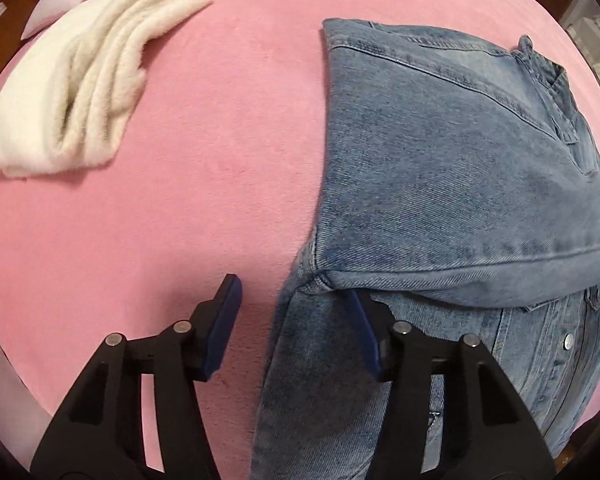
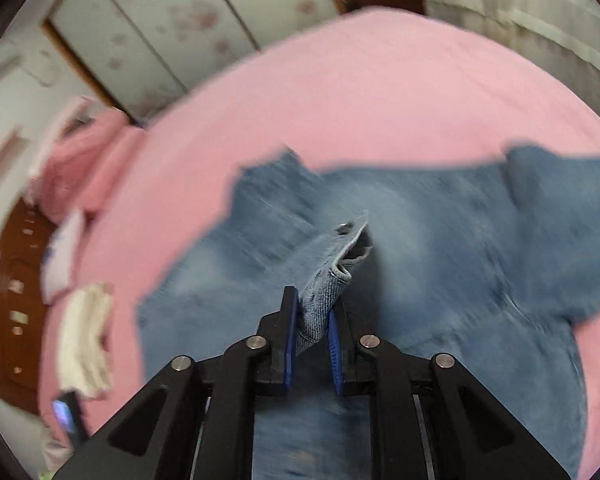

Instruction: Fold large clothes

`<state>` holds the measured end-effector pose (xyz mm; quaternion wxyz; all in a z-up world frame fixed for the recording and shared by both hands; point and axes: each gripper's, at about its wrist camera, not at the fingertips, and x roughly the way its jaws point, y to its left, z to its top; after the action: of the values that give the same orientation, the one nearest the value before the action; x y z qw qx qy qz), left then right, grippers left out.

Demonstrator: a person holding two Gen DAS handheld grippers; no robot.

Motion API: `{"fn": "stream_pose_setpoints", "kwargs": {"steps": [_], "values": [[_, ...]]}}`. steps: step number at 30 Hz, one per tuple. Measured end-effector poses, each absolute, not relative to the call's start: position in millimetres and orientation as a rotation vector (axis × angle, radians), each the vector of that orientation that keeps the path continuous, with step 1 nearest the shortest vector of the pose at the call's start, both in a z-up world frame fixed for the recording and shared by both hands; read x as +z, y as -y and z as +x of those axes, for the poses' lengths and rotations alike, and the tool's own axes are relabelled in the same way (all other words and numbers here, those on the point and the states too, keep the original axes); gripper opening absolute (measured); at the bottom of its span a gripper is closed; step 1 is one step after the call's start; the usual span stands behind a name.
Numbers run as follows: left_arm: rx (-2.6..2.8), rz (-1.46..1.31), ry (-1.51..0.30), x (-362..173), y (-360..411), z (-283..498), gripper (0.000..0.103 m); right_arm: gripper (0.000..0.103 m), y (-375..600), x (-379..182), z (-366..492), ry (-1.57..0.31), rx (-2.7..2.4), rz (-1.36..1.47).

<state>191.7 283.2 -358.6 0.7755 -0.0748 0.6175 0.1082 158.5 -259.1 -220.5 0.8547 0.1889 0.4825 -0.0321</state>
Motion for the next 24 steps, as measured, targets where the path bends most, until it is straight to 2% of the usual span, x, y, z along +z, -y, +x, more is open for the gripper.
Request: {"fn": "stream_pose_setpoints", "kwargs": {"steps": [4, 6, 9, 12, 14, 15, 16, 19, 22, 24], "values": [[0.214, -0.153, -1.335, -360, -288, 196, 0.049, 0.02, 261, -279, 130, -1.211, -0.236, 0.365], [0.199, -0.141, -1.336, -361, -290, 197, 0.049, 0.023, 263, -294, 123, -1.204, -0.283, 0.385], [0.191, -0.136, -1.35, -358, -291, 195, 0.049, 0.045, 260, -293, 106, -1.193, -0.432, 0.296], [0.148, -0.134, -1.327, -340, -286, 182, 0.026, 0.045, 264, -265, 91, -1.043, -0.517, 0.302], [0.073, -0.156, -1.245, -317, -280, 172, 0.02, 0.045, 258, -245, 78, -0.953, -0.465, 0.358], [0.035, -0.17, -1.216, -308, -277, 169, 0.012, 0.045, 252, -239, 76, -0.941, -0.412, 0.388], [-0.012, -0.189, -1.185, -296, -271, 167, 0.011, 0.045, 247, -237, 79, -0.947, -0.366, 0.416], [-0.12, -0.244, -1.198, -283, -251, 174, 0.011, 0.035, 219, -237, 90, -0.973, -0.163, 0.563], [-0.197, -0.356, -1.286, -295, -228, 192, 0.008, 0.015, 176, -262, 112, -1.057, 0.06, 0.736], [-0.193, -0.403, -1.337, -320, -218, 204, 0.008, 0.007, 144, -298, 125, -1.156, 0.22, 0.896]]}}
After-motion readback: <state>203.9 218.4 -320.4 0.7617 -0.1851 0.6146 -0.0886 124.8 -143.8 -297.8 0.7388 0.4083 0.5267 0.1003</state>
